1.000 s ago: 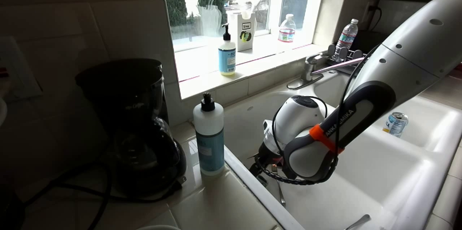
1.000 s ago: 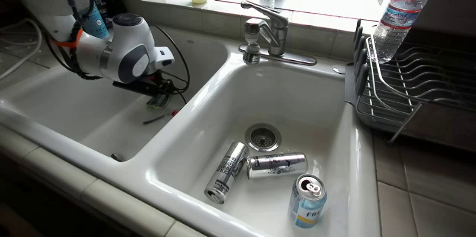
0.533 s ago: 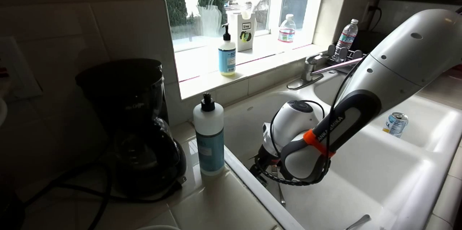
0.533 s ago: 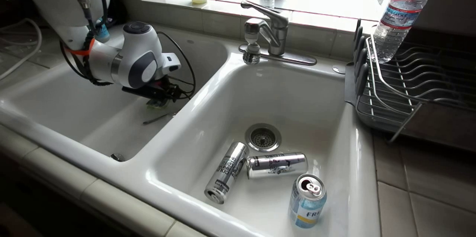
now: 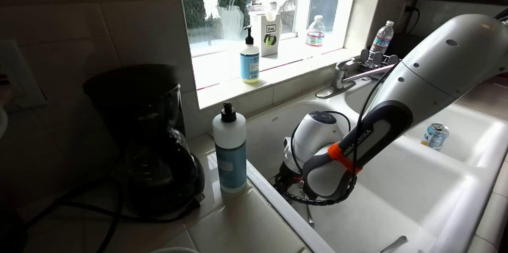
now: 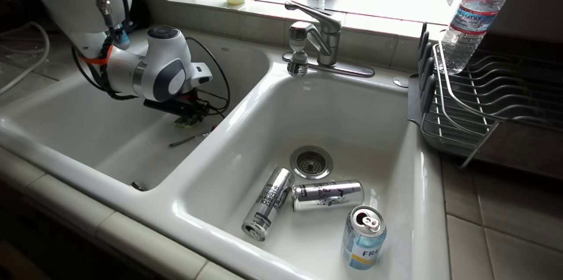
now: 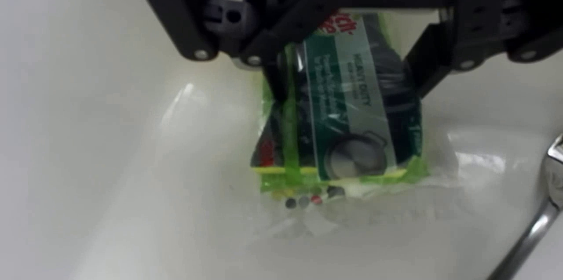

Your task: Put the white packet on the window seal

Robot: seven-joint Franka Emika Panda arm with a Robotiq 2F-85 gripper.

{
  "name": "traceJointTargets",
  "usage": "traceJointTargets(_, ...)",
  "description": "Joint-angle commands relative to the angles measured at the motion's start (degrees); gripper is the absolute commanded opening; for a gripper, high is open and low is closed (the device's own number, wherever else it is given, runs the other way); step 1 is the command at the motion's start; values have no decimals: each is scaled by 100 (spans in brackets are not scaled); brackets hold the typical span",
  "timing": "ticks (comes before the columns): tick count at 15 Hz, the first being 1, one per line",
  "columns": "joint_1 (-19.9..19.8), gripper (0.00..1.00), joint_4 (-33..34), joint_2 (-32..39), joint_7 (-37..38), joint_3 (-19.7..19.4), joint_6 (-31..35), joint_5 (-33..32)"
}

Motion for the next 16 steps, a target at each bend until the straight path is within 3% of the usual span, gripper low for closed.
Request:
traceJointTargets(1,33,38,217,148,127,-8,-199,-120)
traceJointTargets(7,8,0,183,30,125,31,-221,-100)
traceJointTargets(12,-374,2,-632,-759,-104,625,-166,18)
traceJointTargets(16,-1142,2,-1907,-1840,-402,1464,-143,283)
